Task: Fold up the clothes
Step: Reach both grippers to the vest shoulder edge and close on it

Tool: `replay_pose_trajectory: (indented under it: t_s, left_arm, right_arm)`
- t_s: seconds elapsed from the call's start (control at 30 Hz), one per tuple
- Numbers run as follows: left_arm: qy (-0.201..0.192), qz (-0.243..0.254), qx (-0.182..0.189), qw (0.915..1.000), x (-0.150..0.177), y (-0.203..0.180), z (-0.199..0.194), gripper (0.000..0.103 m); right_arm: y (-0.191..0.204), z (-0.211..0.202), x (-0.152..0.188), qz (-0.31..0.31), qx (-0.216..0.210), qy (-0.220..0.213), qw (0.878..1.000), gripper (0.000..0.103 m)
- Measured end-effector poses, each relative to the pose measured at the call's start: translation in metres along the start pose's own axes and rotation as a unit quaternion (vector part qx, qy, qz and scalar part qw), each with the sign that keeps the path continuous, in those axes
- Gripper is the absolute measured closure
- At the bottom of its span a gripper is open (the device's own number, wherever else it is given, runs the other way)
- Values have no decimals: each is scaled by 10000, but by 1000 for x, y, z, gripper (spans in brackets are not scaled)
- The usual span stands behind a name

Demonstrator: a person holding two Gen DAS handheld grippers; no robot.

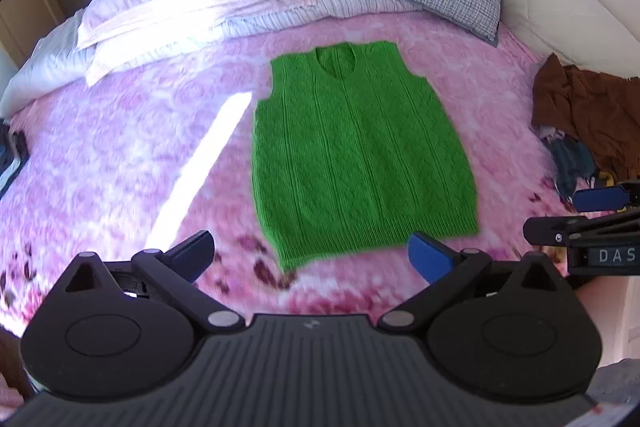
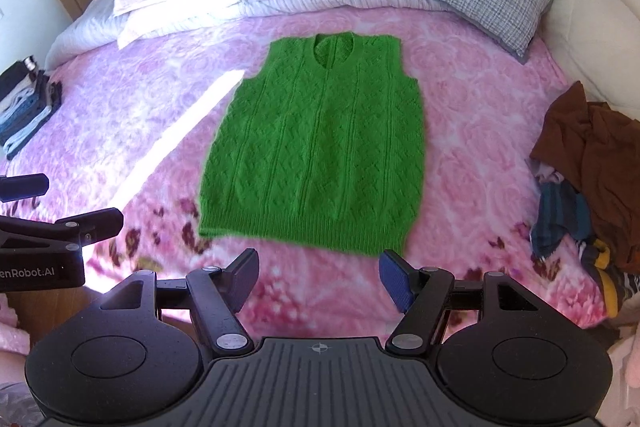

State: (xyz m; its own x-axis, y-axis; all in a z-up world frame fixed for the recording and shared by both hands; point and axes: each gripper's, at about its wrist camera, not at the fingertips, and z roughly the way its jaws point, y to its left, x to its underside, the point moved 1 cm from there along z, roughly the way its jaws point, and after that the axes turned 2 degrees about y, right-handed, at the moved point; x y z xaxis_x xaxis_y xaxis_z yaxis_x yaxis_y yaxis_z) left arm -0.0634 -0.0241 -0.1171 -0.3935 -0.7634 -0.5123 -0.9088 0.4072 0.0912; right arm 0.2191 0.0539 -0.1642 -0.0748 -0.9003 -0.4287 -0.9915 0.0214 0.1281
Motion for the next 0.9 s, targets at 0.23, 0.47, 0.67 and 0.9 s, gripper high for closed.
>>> replay_pose_trajectory:
  t_s: [0.23, 0.47, 0.67, 0.9]
  left_arm:
    - [-140, 243, 87, 9996, -67, 32, 38, 1]
    - [-46, 482, 288, 9984, -110, 62, 81, 1]
    - [319, 610, 310, 9971, -125, 79, 137, 1]
    - [677, 606, 421, 9950, -129, 92, 204, 1]
  right_arm:
    - [7, 26, -62, 303, 160, -110, 9994, 39]
    - [11, 58, -105, 709, 293, -114, 9970, 39]
    - [3, 98, -115, 926, 461, 182, 9945, 39]
    - [-25, 155, -117, 1177, 457, 532, 9906, 39]
